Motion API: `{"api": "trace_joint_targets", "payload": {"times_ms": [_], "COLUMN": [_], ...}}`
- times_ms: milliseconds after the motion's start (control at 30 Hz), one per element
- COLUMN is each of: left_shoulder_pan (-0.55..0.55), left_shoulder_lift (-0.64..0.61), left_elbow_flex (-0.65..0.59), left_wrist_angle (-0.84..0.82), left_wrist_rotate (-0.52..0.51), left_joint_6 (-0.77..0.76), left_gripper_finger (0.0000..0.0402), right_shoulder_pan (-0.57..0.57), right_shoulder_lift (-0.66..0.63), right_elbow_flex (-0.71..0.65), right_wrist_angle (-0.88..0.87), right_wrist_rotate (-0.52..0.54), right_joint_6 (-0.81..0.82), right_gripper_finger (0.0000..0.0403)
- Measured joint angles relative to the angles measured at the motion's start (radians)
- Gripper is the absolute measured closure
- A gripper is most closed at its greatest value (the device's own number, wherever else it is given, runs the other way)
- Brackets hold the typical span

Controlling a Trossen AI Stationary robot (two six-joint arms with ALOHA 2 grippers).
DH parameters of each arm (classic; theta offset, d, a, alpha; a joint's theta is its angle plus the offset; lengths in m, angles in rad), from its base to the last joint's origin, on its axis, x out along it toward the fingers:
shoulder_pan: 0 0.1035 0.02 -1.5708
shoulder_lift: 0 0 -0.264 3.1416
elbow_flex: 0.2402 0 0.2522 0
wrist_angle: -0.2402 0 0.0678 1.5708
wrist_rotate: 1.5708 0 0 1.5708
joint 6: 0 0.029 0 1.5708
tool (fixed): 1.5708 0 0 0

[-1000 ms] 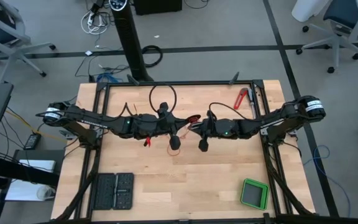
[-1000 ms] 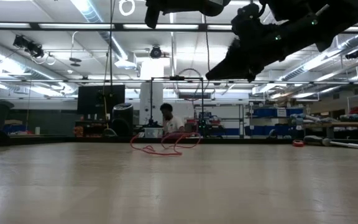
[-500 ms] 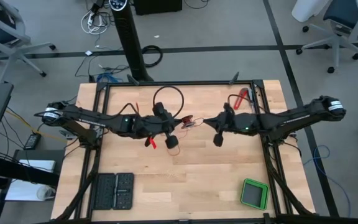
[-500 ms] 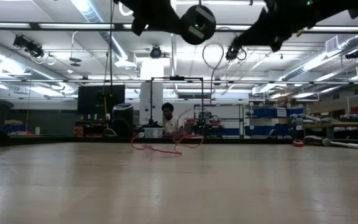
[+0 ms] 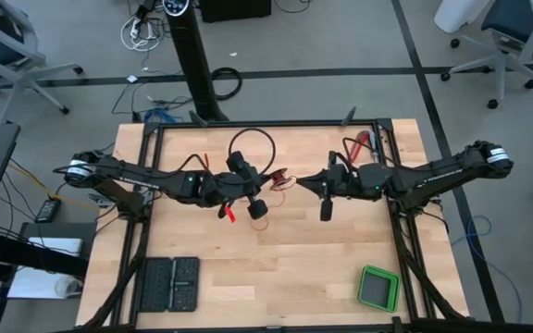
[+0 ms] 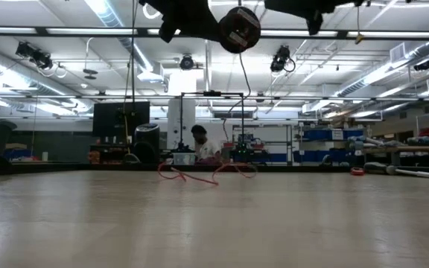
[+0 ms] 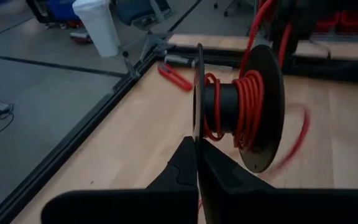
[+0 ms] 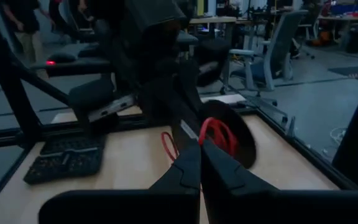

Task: Coil cords
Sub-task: Coil the red wire onto the black spool

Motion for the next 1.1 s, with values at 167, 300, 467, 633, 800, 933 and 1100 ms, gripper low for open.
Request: {"api": "trace_joint_targets", "payload": {"times_ms": [167, 300, 467, 633, 800, 933, 1100], "left_shoulder_pan": [0.000, 0.000, 0.000, 0.000, 0.000, 0.000, 0.005], "left_shoulder_lift": [0.012, 0.017, 0.030, 0.030, 0.027, 0.027, 0.027], "left_elbow_flex": [0.000, 0.000, 0.000, -0.001, -0.003, -0.003, -0.003], "left_wrist_angle": [0.050, 0.063, 0.105, 0.118, 0.138, 0.127, 0.110], "left_wrist_rotate": [-0.001, 0.002, 0.012, 0.008, -0.012, -0.069, -0.128], "left_joint_6": [0.009, 0.019, 0.024, 0.023, -0.004, -0.042, -0.108], "left_gripper_finger": [0.0400, 0.0400, 0.0400, 0.0400, 0.0400, 0.0400, 0.0400], "right_shoulder_pan": [0.000, 0.000, 0.000, 0.003, 0.003, 0.002, -0.015], "right_shoulder_lift": [0.102, 0.189, 0.288, 0.345, 0.347, 0.346, 0.346], "right_elbow_flex": [0.104, 0.166, 0.184, 0.185, 0.187, 0.187, 0.189], "right_wrist_angle": [0.004, 0.002, 0.026, 0.008, -0.063, -0.136, -0.226], "right_wrist_rotate": [-0.024, -0.041, -0.046, -0.035, 0.034, 0.108, 0.149], "right_joint_6": [-0.054, -0.095, -0.118, -0.119, -0.143, -0.149, -0.143], "right_gripper_finger": [0.0403, 0.0403, 0.0403, 0.0403, 0.0403, 0.0403, 0.0391]}}
